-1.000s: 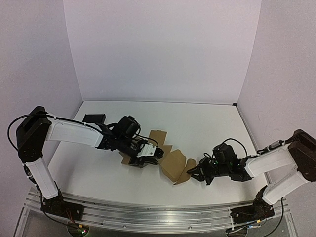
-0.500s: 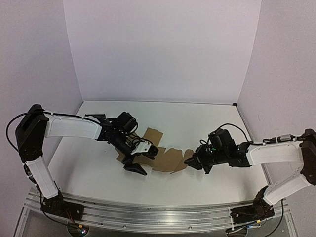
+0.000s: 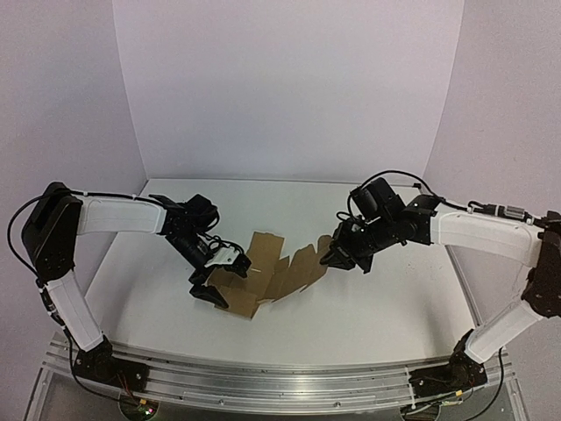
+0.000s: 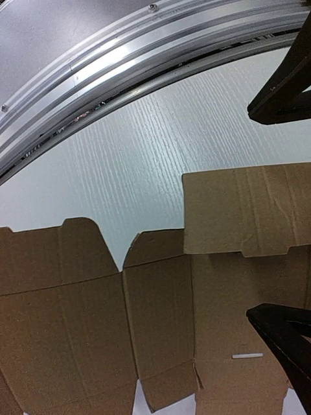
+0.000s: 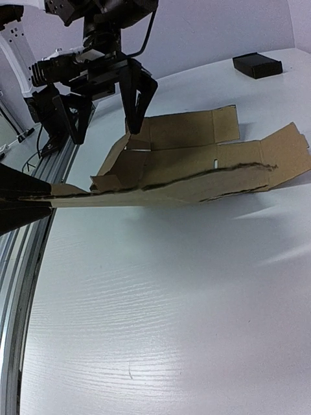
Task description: Fold the paper box
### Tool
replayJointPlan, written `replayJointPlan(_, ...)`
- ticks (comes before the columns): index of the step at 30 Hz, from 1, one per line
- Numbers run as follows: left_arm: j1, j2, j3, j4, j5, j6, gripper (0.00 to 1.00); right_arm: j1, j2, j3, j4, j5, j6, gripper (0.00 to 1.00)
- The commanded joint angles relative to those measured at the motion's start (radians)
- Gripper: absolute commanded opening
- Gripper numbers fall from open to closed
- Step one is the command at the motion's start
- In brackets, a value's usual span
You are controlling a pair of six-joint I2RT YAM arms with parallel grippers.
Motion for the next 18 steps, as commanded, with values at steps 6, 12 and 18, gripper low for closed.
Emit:
replayJointPlan(6, -0.046, 0.041, -0.026, 0.018, -0.088, 0.046, 0.99, 0.002, 0.041, 0.127, -0.118, -0.002, -0.058, 0.0)
replayJointPlan(12, -0.088, 0.083, 0.001, 0.019, -0.103, -0.002, 0.95, 0.002, 0.058, 0.169, -0.141, -0.01, -0.072, 0.0)
replayJointPlan(18, -0.088, 0.108, 0.019, 0.017, -0.118, -0.024, 0.87, 0.002, 0.057, 0.2, -0.161, -0.003, -0.077, 0.0)
